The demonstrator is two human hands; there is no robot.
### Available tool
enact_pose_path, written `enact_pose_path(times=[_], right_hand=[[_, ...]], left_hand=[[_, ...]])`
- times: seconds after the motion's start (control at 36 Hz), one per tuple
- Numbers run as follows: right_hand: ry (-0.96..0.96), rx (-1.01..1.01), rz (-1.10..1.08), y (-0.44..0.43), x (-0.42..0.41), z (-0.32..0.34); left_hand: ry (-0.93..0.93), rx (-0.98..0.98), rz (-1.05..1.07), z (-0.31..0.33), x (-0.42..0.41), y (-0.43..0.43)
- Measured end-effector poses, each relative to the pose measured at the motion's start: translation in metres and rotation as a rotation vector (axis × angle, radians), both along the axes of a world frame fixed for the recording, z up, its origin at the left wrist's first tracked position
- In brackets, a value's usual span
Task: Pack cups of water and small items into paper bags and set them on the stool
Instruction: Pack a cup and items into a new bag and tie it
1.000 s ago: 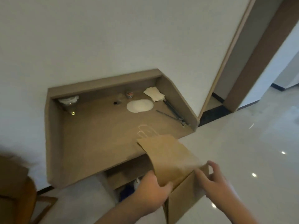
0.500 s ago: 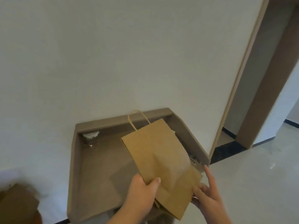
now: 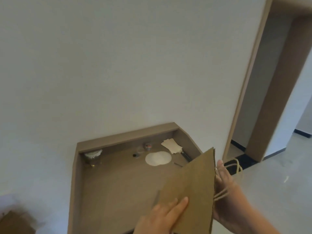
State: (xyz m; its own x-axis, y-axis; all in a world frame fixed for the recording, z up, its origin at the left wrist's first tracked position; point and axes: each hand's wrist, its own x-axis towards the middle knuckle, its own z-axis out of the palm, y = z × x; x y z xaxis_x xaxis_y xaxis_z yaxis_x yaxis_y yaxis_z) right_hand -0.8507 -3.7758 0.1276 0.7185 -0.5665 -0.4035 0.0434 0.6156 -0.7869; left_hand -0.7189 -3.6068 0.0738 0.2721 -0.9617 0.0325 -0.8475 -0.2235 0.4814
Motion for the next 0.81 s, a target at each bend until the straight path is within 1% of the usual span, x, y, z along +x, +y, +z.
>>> enact_pose_path(times=[0.08, 0.19, 0.28, 0.36, 0.39, 0.44, 0.5, 0.58, 0.64, 0.69, 0.75, 0.81], right_hand=[[-0.014, 0.000, -0.009, 0.006, 0.001, -0.003], [-0.006, -0.054, -0.070, 0.014, 0.002, 0.001], [-0.038, -0.083, 0.038, 0.019, -0.004, 0.010], [-0.021, -0.118, 0.100, 0.020, -0.009, 0.008], [-0.045, -0.135, 0.117, 0.020, -0.009, 0.008], [-0.033, -0.149, 0.097, 0.018, -0.008, 0.003], [0.005, -0.100, 0.064, 0.016, -0.007, 0.000], [0.019, -0.018, 0.006, 0.019, -0.004, 0.000], [-0.002, 0.022, -0.022, 0.019, -0.001, -0.002], [-0.023, 0.071, 0.009, 0.019, 0.000, -0.004], [-0.062, 0.060, 0.023, 0.019, 0.001, -0.011], [-0.070, 0.100, -0.019, 0.019, 0.004, -0.016]], left_hand=[[0.036, 0.018, -0.039, 0.008, 0.004, 0.003], [-0.065, -0.083, -0.050, -0.009, 0.009, 0.001], [-0.123, -0.141, -0.020, -0.016, 0.012, -0.004], [-0.110, -0.187, -0.009, -0.018, 0.015, -0.008], [-0.111, -0.196, -0.009, -0.021, 0.016, -0.009], [-0.134, -0.222, 0.017, -0.028, 0.021, -0.011], [-0.171, -0.234, 0.018, -0.033, 0.024, -0.015], [-0.154, -0.245, 0.021, -0.035, 0.027, -0.015], [-0.152, -0.259, 0.050, -0.038, 0.027, -0.014], [-0.155, -0.268, 0.057, -0.036, 0.028, -0.015], [-0.160, -0.304, 0.052, -0.041, 0.031, -0.016], [-0.243, -0.308, 0.024, -0.046, 0.033, -0.016]])
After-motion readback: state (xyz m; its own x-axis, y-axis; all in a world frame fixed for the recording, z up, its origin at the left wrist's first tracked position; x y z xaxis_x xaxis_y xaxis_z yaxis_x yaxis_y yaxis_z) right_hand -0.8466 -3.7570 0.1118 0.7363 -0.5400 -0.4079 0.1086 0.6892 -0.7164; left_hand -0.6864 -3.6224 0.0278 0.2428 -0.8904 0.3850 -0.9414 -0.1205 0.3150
